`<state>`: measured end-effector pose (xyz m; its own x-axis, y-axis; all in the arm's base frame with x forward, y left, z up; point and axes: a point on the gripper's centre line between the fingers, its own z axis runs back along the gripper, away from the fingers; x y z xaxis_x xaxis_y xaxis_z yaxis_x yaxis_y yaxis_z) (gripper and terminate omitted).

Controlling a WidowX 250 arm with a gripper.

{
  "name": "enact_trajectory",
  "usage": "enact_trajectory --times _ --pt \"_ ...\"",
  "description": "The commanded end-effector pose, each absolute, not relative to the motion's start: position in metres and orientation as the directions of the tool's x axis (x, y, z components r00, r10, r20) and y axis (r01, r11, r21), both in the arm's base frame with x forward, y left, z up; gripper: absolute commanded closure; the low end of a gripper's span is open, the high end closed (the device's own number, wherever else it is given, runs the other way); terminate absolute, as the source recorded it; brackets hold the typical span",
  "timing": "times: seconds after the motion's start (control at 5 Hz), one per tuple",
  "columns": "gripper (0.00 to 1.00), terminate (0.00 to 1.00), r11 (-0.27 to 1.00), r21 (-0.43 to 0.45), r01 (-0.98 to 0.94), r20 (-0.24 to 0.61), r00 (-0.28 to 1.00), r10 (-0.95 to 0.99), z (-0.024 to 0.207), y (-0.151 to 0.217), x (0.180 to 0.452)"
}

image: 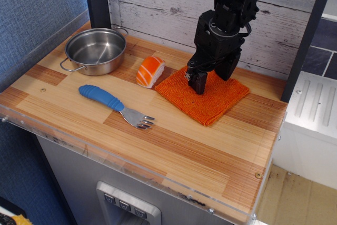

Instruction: Place the orange cloth to the side of the blue spoon

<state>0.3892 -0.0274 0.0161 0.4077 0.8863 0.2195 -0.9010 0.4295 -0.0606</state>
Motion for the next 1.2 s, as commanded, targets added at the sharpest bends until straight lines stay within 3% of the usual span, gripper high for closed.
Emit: enact_trajectory --times 0.0,1.0 --pt "0.00 0.00 0.426 -0.073 -0.902 0.230 0.400 0.887 0.031 -0.027 0.377" --pt "0.00 0.00 0.504 -0.044 -0.863 0.211 0.485 0.849 0.034 -0.060 0.316"
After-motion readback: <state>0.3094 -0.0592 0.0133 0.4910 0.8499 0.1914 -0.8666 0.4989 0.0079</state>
